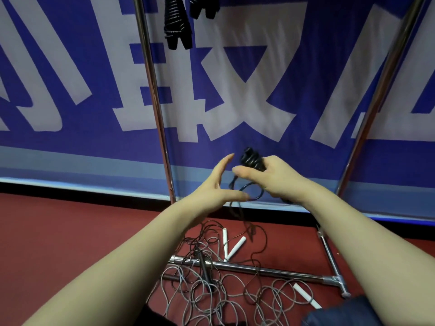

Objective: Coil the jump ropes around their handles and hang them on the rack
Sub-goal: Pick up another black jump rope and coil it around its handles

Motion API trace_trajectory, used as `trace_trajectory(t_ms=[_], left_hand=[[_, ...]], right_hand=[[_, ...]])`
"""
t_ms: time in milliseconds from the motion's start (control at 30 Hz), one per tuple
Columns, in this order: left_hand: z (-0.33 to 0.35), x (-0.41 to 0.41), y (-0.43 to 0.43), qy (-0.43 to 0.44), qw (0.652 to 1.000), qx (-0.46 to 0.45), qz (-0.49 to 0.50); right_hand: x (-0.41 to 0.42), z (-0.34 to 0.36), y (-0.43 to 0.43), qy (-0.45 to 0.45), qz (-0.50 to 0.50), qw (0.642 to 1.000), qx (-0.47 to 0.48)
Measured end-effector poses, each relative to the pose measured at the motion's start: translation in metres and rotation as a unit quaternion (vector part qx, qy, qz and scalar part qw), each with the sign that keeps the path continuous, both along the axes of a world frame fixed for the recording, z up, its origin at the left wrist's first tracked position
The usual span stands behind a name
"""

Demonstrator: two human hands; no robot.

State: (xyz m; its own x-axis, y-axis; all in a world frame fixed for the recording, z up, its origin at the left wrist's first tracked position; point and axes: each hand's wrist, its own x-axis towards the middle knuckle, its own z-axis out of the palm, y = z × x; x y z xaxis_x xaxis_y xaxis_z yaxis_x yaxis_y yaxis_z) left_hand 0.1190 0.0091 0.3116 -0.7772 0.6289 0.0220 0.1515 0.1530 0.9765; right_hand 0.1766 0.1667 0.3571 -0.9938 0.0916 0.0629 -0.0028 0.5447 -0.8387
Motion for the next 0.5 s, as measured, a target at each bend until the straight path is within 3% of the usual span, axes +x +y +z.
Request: trace_trajectory(t_ms=[100, 267, 400, 500], left_hand=[[0.010, 0.010, -0.003, -0.017, 0.994, 0.020, -0.104], [0.006, 0.014, 0.002, -0.005, 0.996, -0.039, -0.086], [-0.019, 0.016, -0.002, 0.013, 0.972, -0.205, -0.111], [-0.036, 0.019, -0.006, 0.081, 0.952, -0.290, -0.056]], right_hand=[[0.001, 0.013, -0.008, 0.038, 0.026, 0.997, -0.058], [-0.008, 0.006, 0.017, 0.079, -0.137, 0.970, -0.186], [-0.015, -0.004, 0.033, 0.102, -0.289, 0.915, -0.262], [-0.021, -0.012, 0.039, 0.110, -0.337, 0.892, -0.281]])
